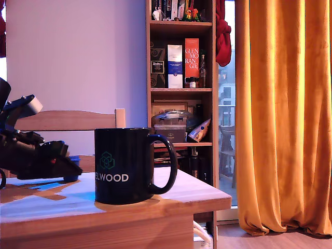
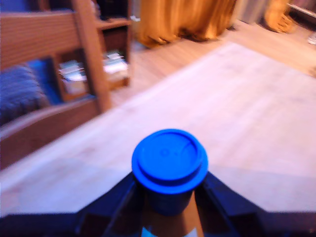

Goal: Pick up the coffee capsules on the table and drop them inside the coffee cup

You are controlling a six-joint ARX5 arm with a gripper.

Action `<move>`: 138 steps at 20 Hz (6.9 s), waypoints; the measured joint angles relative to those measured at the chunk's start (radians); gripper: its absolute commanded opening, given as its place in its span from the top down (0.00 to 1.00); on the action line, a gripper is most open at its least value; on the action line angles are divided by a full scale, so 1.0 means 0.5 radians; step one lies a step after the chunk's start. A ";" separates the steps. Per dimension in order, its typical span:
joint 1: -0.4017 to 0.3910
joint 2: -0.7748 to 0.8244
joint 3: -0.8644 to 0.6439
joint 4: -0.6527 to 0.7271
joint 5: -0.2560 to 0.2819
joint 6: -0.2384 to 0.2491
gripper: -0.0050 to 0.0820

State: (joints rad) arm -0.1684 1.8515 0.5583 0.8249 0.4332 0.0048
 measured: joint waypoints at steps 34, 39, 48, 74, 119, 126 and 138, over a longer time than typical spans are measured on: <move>-0.803 -1.146 0.008 -1.006 -0.288 0.098 0.76; -0.828 -1.146 0.008 -1.005 -0.279 0.101 0.76; -0.829 -1.147 0.008 -1.070 -0.245 0.100 0.54; -0.717 -1.548 0.009 -1.440 -0.294 0.050 0.96; -0.394 -2.889 -0.420 -2.468 -1.248 -0.713 0.96; -0.420 -2.888 -0.430 -2.538 -1.251 -0.800 0.96; -0.420 -2.889 -0.530 -2.433 -1.398 -0.801 0.39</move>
State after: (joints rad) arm -0.3782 0.4068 0.2932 -0.3916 -0.2661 -0.3958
